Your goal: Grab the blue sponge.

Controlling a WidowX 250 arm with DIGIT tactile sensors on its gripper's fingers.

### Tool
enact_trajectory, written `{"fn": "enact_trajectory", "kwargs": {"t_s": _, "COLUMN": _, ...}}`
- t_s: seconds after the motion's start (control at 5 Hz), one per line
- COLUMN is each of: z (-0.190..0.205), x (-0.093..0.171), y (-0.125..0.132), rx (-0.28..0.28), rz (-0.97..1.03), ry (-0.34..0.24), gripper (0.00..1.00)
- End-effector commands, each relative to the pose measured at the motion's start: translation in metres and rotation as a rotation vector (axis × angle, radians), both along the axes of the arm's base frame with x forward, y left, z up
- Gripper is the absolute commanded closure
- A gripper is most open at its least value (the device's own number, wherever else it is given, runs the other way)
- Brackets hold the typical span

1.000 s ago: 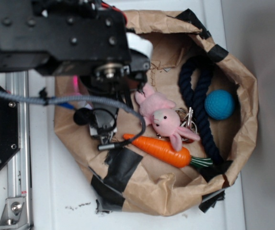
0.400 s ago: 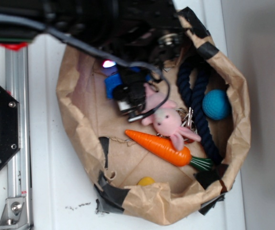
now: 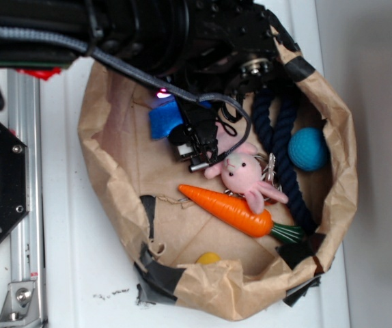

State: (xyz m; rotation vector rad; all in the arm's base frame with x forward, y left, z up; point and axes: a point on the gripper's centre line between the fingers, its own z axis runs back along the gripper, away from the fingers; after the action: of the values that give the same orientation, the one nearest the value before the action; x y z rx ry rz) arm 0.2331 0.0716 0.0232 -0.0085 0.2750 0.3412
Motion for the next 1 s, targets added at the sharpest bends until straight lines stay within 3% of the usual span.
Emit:
{"fn": "enact_trajectory", "kwargs": {"t_s": 0.0, "z": 0.006, "x": -0.006, "y": -0.001, "rx": 0.009, "rz": -0.005, "ry": -0.031, "gripper": 1.00}}
{"fn": "enact_trajectory", "kwargs": {"t_s": 0.4, "z": 0.015, "x": -0.008, "y": -0.002, "rx": -0.037, "rz": -0.052, "ry": -0.032, "gripper": 1.00}}
{"fn": "enact_trajectory", "kwargs": {"t_s": 0.8, "z": 0.113, "x": -0.009, "y": -0.014, "rx": -0.027, "rz": 0.033, "ry": -0.236, "gripper": 1.00}}
